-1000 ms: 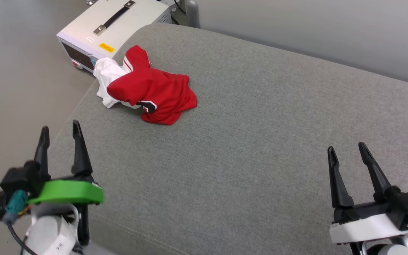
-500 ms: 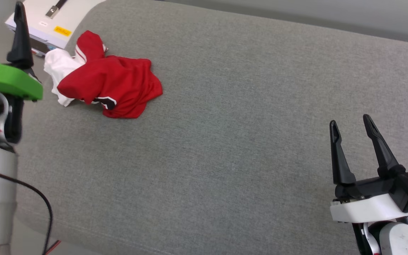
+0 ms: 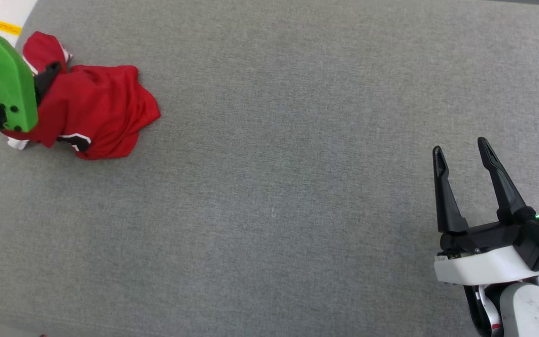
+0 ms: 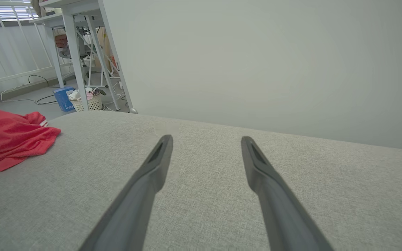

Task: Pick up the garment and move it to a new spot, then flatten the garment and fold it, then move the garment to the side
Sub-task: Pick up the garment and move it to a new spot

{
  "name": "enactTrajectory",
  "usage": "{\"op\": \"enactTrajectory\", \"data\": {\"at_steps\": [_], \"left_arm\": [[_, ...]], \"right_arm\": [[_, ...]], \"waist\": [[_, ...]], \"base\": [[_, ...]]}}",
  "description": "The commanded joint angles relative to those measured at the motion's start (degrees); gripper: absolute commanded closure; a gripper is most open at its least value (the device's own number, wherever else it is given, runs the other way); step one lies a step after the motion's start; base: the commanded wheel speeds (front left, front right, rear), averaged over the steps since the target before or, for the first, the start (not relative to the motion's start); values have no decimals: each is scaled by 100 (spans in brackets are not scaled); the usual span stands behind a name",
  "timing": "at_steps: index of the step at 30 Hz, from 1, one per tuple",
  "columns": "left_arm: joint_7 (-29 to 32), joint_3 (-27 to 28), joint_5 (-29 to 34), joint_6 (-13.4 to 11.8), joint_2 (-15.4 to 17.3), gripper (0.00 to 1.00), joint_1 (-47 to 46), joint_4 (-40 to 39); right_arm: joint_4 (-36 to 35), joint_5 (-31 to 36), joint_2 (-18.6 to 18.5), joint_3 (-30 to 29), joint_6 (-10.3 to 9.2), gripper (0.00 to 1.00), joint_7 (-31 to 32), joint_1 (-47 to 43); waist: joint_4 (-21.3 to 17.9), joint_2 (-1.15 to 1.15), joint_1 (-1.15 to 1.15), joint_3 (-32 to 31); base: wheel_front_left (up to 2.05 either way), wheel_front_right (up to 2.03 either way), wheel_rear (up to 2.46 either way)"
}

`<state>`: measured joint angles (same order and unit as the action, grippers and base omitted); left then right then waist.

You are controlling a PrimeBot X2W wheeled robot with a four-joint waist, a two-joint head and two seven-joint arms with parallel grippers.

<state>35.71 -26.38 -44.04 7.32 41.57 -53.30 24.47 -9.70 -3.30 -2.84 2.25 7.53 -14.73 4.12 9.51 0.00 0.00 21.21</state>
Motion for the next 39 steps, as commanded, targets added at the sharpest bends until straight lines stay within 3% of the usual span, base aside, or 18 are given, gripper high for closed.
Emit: {"op": "enactTrajectory", "data": {"at_steps": [1, 5, 11, 21, 22, 23, 24, 33, 39], "left_arm": [[212, -125, -144, 16, 92, 0, -102, 8], [905, -472, -498, 16, 187, 0, -124, 154], [1446, -1063, -458, 16, 153, 0, -56, 542], [1390, -1805, -502, 16, -261, 0, 168, 1191], [1345, -1861, -526, 16, -289, 23, 156, 1220], [1279, -1913, -523, 16, -299, 74, 138, 1223], [1206, -1993, -512, 16, -302, 100, 105, 1210], [-70, -2083, -499, 16, -67, 100, -530, 835], [-958, -2559, -99, 16, 176, 100, -916, 91]], "right_arm": [[-5, -44, -20, 1, -4, 0, -27, 123], [-21, -58, -24, -12, -4, 0, -27, 206], [40, -109, -22, -5, -4, 0, -27, 307], [214, -195, -11, 15, -4, 0, -27, 351], [232, -203, -10, 8, -4, 0, -27, 352], [248, -206, -10, 6, -4, 0, -27, 352], [264, -211, -9, 1, -4, 0, -27, 353], [372, -301, -6, -45, -4, 0, -27, 154], [382, -467, -5, -199, -4, 0, -27, -100]], "waist": [[-188, 0, 0, 212], [-298, 0, 0, 410], [-405, 0, 0, 678], [-448, 0, 0, 721], [-437, 0, 0, 702], [-428, 0, 0, 681], [-412, 0, 0, 646], [-289, 0, 0, 29], [-261, 0, 0, -490]], "base": [[0, 0, 0], [0, 0, 0], [0, 0, 0], [0, 0, 0], [0, 0, 0], [0, 0, 0], [0, 0, 0], [0, 0, 0], [0, 0, 0]]}}
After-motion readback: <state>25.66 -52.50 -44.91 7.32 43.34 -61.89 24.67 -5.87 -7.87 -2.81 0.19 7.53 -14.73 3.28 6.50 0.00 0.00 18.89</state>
